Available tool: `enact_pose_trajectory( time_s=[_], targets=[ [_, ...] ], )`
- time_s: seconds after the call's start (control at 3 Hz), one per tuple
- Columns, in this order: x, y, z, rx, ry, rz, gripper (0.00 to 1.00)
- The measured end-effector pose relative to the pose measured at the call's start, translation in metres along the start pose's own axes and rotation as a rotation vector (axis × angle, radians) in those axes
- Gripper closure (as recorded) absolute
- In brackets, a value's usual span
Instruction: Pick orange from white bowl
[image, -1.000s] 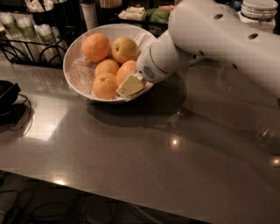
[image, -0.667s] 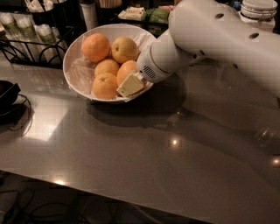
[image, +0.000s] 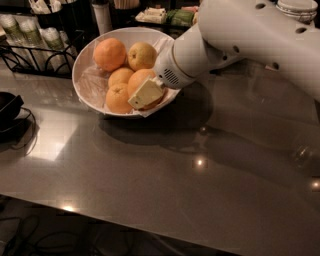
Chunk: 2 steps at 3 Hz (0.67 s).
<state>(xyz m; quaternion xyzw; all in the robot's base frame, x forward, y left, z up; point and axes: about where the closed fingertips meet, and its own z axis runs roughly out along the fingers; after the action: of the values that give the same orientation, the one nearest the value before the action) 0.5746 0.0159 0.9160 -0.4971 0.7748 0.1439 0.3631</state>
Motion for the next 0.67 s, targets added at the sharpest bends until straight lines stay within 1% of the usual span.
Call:
enact_pose_trajectory(
  time_s=[0.33, 0.67],
  targets=[
    [-0.036, 0.014, -0.021, -0.12, -0.119, -0.079, 1.0],
    [-0.059, 0.014, -0.037, -0.222, -0.219, -0.202, 1.0]
  ],
)
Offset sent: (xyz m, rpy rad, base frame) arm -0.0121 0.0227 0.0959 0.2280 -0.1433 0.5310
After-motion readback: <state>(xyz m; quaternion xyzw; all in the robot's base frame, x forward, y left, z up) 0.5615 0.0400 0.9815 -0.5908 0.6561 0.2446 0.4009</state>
